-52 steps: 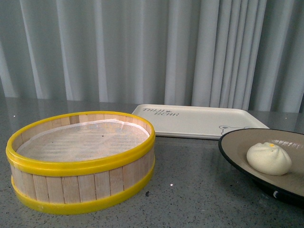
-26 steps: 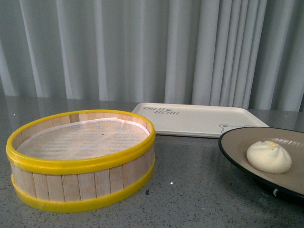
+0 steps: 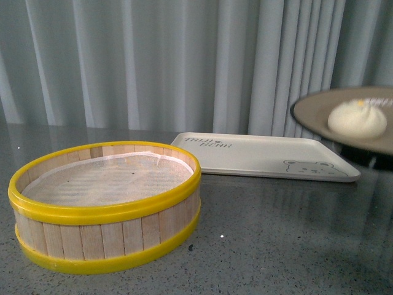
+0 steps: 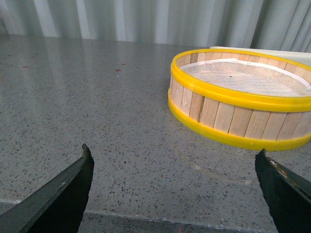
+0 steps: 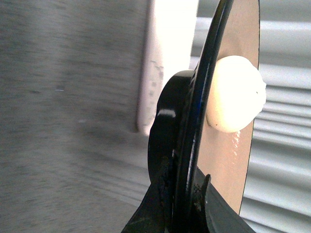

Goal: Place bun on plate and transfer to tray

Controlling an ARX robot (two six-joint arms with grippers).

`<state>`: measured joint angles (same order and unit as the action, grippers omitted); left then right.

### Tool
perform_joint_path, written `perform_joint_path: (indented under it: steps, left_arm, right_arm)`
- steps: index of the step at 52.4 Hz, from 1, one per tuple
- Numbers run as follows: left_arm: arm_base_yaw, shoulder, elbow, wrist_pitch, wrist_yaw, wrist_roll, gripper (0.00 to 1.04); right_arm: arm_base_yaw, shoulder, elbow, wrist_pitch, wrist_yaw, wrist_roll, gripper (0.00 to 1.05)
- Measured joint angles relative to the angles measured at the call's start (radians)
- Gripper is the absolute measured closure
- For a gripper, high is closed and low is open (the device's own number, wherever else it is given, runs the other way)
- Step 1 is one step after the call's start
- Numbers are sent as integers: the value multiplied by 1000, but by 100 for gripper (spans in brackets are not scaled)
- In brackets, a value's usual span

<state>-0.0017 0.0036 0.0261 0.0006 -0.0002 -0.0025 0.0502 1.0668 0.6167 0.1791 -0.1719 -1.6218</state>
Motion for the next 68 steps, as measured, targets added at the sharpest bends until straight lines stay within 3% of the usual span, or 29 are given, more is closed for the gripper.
perform_joint_path:
  steps: [7,25,37,52,68]
  left_arm:
    - [0,0,0,0,0,0,7]
    - [0,0,0,0,0,0,7]
    - [0,0,0,0,0,0,7]
    - [0,0,0,0,0,0,7]
    - [0,0,0,0,0,0,7]
  right_arm:
    - [-26,111,158,26,-62,71,102]
    - [-14,500,469,42,-74,119,102]
    - [-62,727,690,39,-122,156,102]
    - [-73,865,826,-31,-122,157,102]
    - [-15,948,944,-111,-109,132,102]
